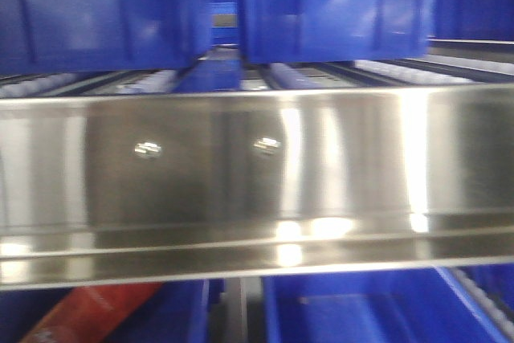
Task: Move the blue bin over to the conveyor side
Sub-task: 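Hold the blue bin with both grippers while driving away from the rack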
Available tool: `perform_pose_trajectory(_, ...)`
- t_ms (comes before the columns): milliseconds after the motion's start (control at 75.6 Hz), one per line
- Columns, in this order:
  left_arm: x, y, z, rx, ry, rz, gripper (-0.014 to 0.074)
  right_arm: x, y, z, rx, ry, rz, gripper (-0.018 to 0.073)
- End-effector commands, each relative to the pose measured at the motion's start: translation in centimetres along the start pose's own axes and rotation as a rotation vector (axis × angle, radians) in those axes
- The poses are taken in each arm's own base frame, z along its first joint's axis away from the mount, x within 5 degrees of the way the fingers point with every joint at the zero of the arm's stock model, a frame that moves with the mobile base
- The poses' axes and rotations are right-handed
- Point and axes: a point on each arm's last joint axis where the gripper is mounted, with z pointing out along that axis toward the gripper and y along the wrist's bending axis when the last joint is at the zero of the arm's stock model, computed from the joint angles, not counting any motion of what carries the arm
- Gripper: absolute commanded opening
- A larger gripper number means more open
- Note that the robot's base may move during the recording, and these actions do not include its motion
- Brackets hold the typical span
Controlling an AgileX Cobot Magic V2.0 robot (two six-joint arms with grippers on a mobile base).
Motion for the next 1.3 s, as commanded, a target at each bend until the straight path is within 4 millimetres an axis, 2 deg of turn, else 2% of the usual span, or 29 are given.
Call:
perform_pose_trajectory(0,-0.74,0.35,-1.30,-0.028,-0.121,0.018,-0.0016,-1.58,-0.38,-1.68,0.048,-0.201,-0.046,-0.0076)
perform_pose_trajectory(1282,-0.74,0.35,-1.30,-0.028,-0.121,0.018,-0.0016,-1.76,-0.37,-1.72,0.048,-0.222,-0.047,-0.0076)
